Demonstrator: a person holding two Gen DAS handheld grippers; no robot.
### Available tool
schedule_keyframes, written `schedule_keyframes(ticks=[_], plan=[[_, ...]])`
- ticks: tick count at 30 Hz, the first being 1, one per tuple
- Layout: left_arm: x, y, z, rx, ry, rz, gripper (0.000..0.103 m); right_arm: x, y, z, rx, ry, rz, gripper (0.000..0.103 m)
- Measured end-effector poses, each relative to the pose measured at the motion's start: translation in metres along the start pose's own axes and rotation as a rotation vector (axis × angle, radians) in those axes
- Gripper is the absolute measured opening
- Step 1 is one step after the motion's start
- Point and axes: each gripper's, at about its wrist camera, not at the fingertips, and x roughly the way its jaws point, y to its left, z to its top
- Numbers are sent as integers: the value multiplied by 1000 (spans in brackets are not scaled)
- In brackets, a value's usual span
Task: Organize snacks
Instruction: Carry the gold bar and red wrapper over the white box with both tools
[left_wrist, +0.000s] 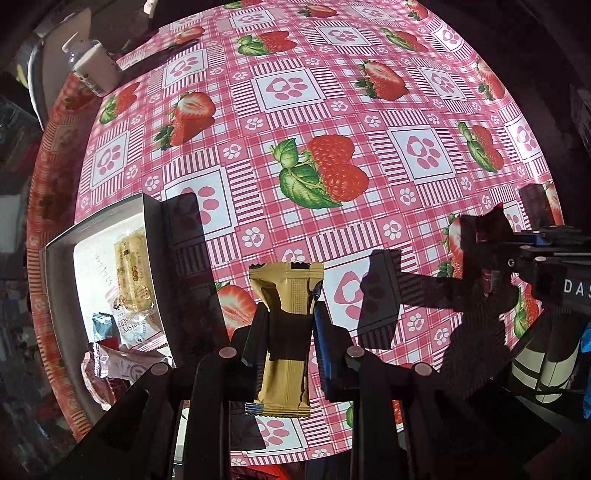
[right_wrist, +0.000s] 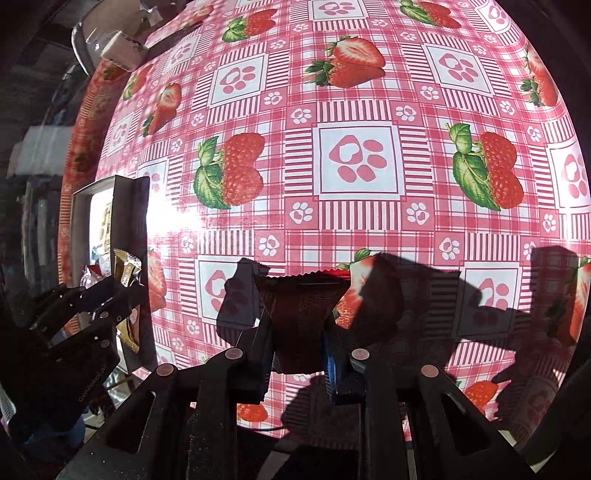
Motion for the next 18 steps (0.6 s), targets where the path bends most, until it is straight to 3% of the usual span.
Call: schedule_keyframes(ticks=[18], plan=[[-16, 26, -7, -62, -48, 8, 26, -7, 43, 8, -99, -11, -7, 24]])
